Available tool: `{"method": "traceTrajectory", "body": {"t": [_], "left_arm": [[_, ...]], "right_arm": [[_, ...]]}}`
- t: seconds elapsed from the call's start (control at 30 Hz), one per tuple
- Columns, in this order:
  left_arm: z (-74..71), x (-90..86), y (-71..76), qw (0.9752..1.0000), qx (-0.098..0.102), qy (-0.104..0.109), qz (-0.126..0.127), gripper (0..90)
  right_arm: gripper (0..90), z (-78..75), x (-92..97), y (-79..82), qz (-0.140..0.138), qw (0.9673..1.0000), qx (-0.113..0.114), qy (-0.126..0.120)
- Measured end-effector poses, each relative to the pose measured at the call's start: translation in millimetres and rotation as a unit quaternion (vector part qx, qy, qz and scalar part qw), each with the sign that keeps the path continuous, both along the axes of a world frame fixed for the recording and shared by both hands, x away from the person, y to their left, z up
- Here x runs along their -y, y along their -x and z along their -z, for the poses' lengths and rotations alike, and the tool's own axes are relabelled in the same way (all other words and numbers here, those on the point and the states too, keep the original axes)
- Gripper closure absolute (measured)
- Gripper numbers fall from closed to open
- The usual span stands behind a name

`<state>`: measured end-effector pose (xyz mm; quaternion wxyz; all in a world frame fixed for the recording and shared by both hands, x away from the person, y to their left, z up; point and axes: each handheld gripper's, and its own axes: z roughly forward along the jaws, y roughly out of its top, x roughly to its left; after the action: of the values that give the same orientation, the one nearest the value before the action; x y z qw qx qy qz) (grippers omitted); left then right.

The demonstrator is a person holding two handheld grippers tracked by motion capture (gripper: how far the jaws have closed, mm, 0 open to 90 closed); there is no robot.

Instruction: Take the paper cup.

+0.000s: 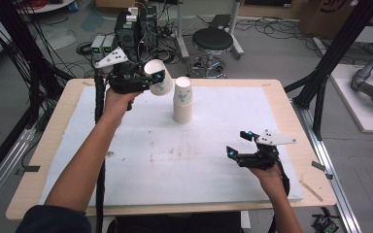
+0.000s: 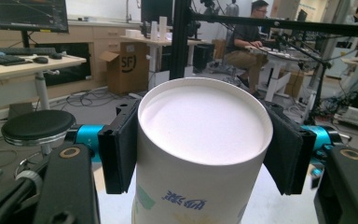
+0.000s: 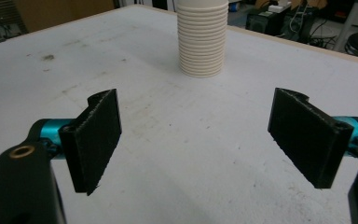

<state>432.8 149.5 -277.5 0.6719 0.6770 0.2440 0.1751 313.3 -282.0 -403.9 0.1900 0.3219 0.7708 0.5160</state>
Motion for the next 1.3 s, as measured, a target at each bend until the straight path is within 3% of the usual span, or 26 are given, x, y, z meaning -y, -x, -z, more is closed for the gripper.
{"method": "traceTrajectory", "body": {"t": [0.5, 0.77, 0.93, 1.3], "left_arm": [[42.6, -10.9, 65.0, 0.9979, 0.004, -0.036, 0.053, 35.0], [68.2, -8.8, 82.2, 0.9973, -0.010, -0.035, 0.063, 35.0], [84.2, -3.2, 87.7, 0.9953, -0.029, -0.047, 0.079, 34.9], [103.1, 2.7, 93.3, 0.9927, -0.048, -0.056, 0.095, 34.9]], "right_arm": [[17.4, 0.3, -16.1, -1.2, -0.032, 0.9994, -0.007, -0.007], [17.4, -3.4, -27.5, -6.0, -0.055, 0.9984, -0.008, -0.013], [17.4, -3.1, -39.0, -11.1, -0.081, 0.9964, -0.019, -0.014], [17.4, -3.2, -55.6, -17.6, -0.119, 0.9921, -0.034, -0.019]]}}
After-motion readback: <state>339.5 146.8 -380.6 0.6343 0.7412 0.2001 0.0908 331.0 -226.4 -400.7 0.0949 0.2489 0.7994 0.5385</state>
